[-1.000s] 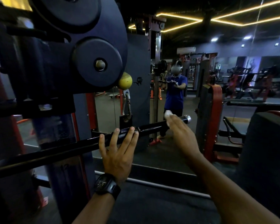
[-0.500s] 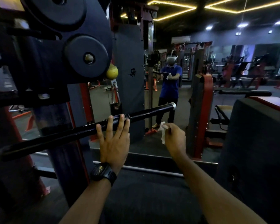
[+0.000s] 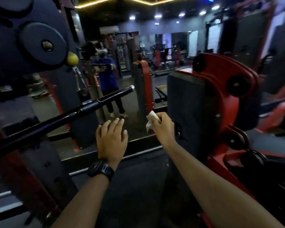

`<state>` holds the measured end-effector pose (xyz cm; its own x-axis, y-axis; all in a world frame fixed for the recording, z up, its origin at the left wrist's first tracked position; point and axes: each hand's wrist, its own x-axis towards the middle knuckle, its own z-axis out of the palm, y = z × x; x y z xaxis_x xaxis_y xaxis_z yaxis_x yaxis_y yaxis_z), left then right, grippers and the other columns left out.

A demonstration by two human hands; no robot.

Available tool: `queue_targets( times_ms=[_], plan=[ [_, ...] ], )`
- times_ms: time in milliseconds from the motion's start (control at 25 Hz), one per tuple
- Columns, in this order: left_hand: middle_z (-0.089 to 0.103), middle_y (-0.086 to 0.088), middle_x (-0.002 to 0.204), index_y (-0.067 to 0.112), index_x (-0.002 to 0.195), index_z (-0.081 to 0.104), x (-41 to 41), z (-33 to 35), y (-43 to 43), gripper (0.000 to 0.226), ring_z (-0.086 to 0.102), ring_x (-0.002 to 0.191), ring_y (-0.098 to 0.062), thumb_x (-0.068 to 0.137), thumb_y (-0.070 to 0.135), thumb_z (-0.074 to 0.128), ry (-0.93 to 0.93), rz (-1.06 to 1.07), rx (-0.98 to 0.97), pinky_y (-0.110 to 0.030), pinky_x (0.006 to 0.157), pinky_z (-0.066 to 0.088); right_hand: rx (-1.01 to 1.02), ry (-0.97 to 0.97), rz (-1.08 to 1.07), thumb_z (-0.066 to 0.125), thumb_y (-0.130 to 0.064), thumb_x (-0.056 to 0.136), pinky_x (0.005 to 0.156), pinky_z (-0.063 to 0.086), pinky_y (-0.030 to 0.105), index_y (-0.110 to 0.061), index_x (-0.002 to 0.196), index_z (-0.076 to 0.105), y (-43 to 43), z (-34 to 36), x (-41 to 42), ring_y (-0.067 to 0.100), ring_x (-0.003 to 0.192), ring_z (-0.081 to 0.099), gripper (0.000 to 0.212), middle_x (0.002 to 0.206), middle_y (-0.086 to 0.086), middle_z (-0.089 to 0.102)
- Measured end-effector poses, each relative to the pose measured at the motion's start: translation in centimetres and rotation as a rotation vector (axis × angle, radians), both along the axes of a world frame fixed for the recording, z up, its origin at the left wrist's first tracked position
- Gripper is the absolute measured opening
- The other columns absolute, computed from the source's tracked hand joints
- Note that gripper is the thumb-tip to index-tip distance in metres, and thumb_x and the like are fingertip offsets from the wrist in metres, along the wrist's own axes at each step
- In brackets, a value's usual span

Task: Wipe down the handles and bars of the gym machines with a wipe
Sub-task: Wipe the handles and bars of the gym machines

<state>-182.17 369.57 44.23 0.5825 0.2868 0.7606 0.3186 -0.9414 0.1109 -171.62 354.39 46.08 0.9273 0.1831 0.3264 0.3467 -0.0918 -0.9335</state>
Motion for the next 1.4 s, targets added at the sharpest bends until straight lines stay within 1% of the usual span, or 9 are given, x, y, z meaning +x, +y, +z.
queue_targets(
  times_ms=[120, 280, 480, 640, 720, 880, 1040, 1160, 1400],
  plan=[
    [0.062, -0.004, 0.131, 0.015, 0.129, 0.062, -0.4, -1.4, -4.2, 0.040, 0.051, 0.121, -0.029, 0.091, 0.026, 0.063, 0.078, -0.157, -0.067, -0.050, 0.102, 0.039, 0.073, 0.043, -0.060, 0.062, -0.037, 0.093, 0.055, 0.053, 0.025, -0.017, 0.093, 0.059, -4.7, -0.6, -3.2, 0.007, 0.063, 0.062, 0.021, 0.076, -0.002, 0.066],
    [0.065, -0.003, 0.126, 0.015, 0.126, 0.063, -0.4, -2.5, -10.3, 0.042, 0.055, 0.116, -0.027, 0.089, 0.031, 0.052, 0.122, -0.346, -0.070, -0.048, 0.098, 0.043, 0.040, 0.058, -0.248, 0.061, -0.027, 0.093, 0.051, 0.043, 0.015, -0.016, 0.090, 0.059, -11.4, -1.5, -6.3, -0.003, 0.057, 0.055, 0.011, 0.073, -0.008, 0.062],
    [0.066, 0.000, 0.122, 0.016, 0.125, 0.064, -0.7, -3.6, -19.4, 0.046, 0.057, 0.111, -0.024, 0.087, 0.036, 0.046, 0.205, -0.591, -0.072, -0.046, 0.094, 0.045, -0.047, 0.063, -0.470, 0.057, -0.021, 0.091, 0.072, 0.048, 0.018, -0.020, 0.102, 0.070, -21.6, -3.7, -9.3, -0.001, 0.080, 0.061, 0.017, 0.085, -0.014, 0.067],
    [0.068, 0.000, 0.118, 0.016, 0.122, 0.065, -1.2, -4.6, -27.1, 0.045, 0.058, 0.108, -0.024, 0.087, 0.037, 0.046, 0.225, -0.726, -0.064, -0.046, 0.092, 0.046, -0.082, 0.064, -0.572, 0.056, -0.024, 0.092, 0.071, 0.049, 0.027, -0.019, 0.083, 0.072, -29.4, -4.9, -12.0, 0.005, 0.077, 0.063, 0.020, 0.080, -0.009, 0.069],
    [0.068, 0.001, 0.116, 0.017, 0.120, 0.066, -1.9, -5.0, -31.7, 0.047, 0.059, 0.106, -0.023, 0.086, 0.040, 0.042, 0.236, -0.788, -0.056, -0.045, 0.091, 0.046, -0.138, 0.078, -0.622, 0.056, -0.028, 0.093, 0.062, 0.045, 0.032, -0.017, 0.065, 0.060, -34.3, -5.9, -13.7, 0.008, 0.062, 0.054, 0.030, 0.064, -0.009, 0.059],
    [0.070, 0.000, 0.113, 0.016, 0.118, 0.068, -3.0, -6.1, -40.0, 0.044, 0.061, 0.102, -0.026, 0.085, 0.037, 0.049, 0.250, -0.876, -0.027, -0.043, 0.087, 0.046, -0.232, 0.129, -0.693, 0.055, -0.037, 0.092, 0.064, 0.052, 0.039, -0.009, 0.071, 0.063, -43.7, -8.3, -17.1, 0.015, 0.062, 0.058, 0.036, 0.064, -0.003, 0.063],
    [0.071, -0.001, 0.111, 0.015, 0.116, 0.069, -4.7, -7.0, -49.5, 0.043, 0.062, 0.098, -0.028, 0.083, 0.036, 0.052, 0.260, -0.913, -0.035, -0.043, 0.083, 0.049, -0.169, 0.118, -0.718, 0.059, -0.020, 0.091, 0.067, 0.051, 0.023, -0.017, 0.087, 0.072, -52.8, -9.1, -20.4, 0.005, 0.070, 0.062, 0.014, 0.075, -0.009, 0.068],
    [0.071, 0.000, 0.106, 0.015, 0.113, 0.070, -5.4, -7.5, -54.7, 0.044, 0.063, 0.093, -0.028, 0.083, 0.039, 0.048, 0.245, -0.919, -0.004, -0.043, 0.079, 0.050, -0.159, 0.112, -0.691, 0.062, -0.015, 0.091, 0.058, 0.044, 0.008, -0.013, 0.089, 0.072, -58.2, -9.4, -20.9, -0.005, 0.064, 0.061, 0.010, 0.078, -0.001, 0.071],
    [0.070, -0.002, 0.113, 0.013, 0.120, 0.067, -0.4, -7.4, -61.8, 0.034, 0.059, 0.102, -0.031, 0.088, 0.028, 0.065, 0.312, -0.860, -0.072, -0.045, 0.086, 0.045, -0.127, 0.157, -0.681, 0.063, -0.025, 0.091, 0.063, 0.045, 0.009, -0.020, 0.092, 0.072, -66.1, -11.3, -15.7, -0.005, 0.077, 0.063, 0.011, 0.084, -0.012, 0.070]
  ],
)
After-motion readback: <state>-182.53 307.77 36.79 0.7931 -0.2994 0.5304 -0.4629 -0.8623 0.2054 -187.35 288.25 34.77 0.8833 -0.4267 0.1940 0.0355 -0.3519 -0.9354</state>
